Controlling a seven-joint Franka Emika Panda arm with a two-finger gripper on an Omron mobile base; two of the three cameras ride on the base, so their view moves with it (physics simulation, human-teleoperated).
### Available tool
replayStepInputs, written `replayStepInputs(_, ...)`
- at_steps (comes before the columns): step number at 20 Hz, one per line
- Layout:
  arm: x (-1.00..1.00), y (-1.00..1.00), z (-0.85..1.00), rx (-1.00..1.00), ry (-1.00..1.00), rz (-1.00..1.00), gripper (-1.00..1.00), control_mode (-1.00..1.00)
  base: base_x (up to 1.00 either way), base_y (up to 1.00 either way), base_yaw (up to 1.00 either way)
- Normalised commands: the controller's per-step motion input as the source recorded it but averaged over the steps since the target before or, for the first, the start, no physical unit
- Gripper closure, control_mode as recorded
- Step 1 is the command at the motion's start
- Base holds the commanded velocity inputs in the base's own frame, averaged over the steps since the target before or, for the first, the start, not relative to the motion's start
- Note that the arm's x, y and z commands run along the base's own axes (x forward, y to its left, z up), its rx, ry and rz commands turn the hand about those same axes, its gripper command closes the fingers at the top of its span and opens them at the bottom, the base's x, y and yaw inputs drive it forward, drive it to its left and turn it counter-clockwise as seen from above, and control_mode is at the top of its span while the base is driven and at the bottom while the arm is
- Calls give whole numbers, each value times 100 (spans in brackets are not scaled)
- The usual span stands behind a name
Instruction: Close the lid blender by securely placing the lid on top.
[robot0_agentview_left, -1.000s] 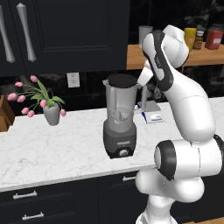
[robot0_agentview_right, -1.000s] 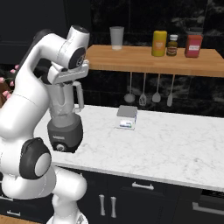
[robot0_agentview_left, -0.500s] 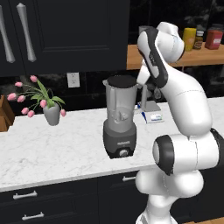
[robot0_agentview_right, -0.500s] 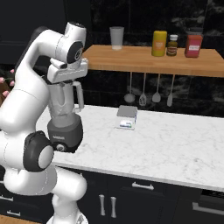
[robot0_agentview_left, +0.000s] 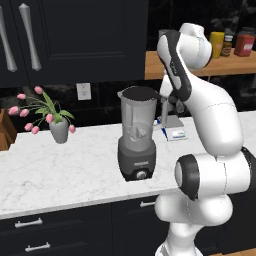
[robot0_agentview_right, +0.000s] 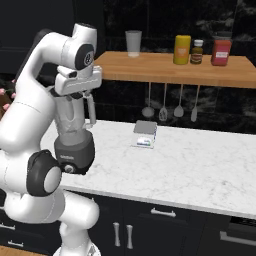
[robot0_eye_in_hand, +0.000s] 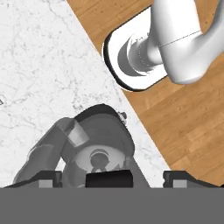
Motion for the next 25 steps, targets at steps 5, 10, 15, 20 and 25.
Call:
replayStepInputs(5, -31, 0, 0, -3, 0, -21, -100, -100, 0, 0, 0)
replayStepInputs(10, -46, 0, 0, -3, -1, -21, -100, -100, 0, 0, 0)
replayStepInputs(15, -37, -12, -10, -1, -20, -17, -100, -100, 0, 0, 0)
replayStepInputs(20, -69, -36, -20, 0, -48, -8, -100, -100, 0, 0, 0)
replayStepInputs(25, -52, -56, -15, 0, -33, 3, -100, -100, 0, 0, 0)
